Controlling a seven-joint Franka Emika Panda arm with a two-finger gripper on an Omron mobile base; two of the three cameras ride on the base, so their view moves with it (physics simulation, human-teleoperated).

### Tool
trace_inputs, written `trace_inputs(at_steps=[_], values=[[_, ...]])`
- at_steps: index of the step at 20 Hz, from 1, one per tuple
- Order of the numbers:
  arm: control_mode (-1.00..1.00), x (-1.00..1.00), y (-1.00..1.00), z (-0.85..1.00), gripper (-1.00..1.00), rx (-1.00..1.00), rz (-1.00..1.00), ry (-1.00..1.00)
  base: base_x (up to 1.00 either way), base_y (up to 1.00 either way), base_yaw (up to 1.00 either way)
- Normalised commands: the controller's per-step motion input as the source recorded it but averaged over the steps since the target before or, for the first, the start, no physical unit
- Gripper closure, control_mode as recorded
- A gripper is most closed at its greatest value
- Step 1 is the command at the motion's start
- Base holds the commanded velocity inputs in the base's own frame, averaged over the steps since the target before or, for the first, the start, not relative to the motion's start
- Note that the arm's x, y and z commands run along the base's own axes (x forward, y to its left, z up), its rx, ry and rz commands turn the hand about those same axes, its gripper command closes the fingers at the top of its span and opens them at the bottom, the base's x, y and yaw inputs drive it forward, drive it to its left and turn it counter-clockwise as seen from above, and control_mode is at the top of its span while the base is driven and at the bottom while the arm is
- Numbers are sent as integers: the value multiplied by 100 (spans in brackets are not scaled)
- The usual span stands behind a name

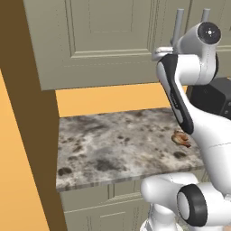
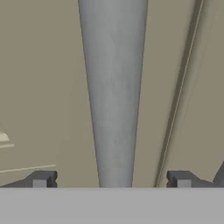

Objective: Retrieve the pan from the cabinet, then place the raw meat into the pan to avoid contamination.

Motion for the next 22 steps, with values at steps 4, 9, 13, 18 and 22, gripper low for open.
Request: trace_inputs(at_steps=[4, 9, 13, 18, 22], values=[[-100, 42, -14, 0, -100, 0, -1, 2, 0, 0, 0], [-100, 26, -4, 0, 100, 0, 0, 0, 0, 0, 0], [-100, 22, 0, -6, 100, 0, 0, -1, 0, 0, 0], [-100, 7, 11, -5, 100, 0, -1, -5, 0, 0, 0], [-100, -12, 11, -8, 100, 0, -7, 5, 0, 0, 0]])
